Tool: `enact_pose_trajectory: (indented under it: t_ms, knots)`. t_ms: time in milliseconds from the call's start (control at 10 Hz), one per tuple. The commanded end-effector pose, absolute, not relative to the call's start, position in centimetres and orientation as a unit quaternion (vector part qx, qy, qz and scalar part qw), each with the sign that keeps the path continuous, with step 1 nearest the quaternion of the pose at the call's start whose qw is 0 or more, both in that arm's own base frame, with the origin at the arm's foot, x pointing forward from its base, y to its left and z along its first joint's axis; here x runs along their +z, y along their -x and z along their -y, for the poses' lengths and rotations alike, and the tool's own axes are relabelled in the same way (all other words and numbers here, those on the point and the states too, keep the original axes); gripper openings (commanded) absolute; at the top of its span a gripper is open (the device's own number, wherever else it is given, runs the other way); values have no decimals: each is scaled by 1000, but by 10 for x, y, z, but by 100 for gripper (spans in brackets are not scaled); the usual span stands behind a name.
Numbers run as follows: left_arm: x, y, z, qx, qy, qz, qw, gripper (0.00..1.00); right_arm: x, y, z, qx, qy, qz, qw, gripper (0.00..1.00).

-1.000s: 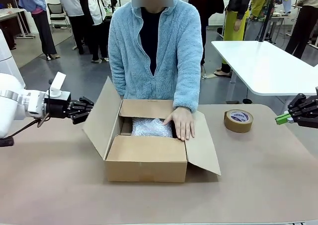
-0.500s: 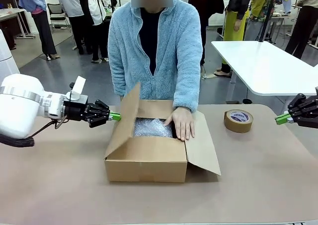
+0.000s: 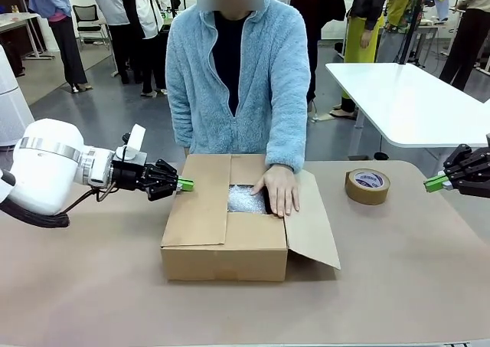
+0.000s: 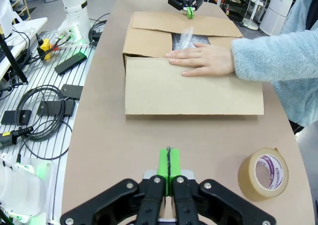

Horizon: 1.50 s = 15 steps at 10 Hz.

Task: Wrap the clocks to prevent damage.
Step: Push the right (or left) flap of the Package Box to close it, then push the left (or right) flap of the Package Box to close it.

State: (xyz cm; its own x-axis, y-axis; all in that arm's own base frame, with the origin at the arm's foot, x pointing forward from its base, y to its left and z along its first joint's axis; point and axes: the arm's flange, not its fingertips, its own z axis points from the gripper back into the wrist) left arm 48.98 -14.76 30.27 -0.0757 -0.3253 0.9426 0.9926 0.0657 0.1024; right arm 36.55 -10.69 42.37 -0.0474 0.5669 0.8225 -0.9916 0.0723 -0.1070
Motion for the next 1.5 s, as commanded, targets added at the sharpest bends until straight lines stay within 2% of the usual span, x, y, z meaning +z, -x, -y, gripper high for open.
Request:
enact_pose_trajectory:
  t_ms: [0, 100, 200, 1400]
  knots:
    - [284, -490, 141, -576, 359, 438, 589, 1, 422, -365, 107, 617, -287, 378, 628, 1]
    - [290, -483, 135, -574, 394, 411, 589, 1, 422, -365, 107, 617, -287, 378, 628, 1]
    - [302, -490, 147, -574, 371, 452, 574, 1, 422, -365, 107, 617, -287, 378, 628, 1]
    - [302, -490, 147, -574, 371, 452, 574, 1, 424, -365, 107, 619, -284, 374, 629, 1]
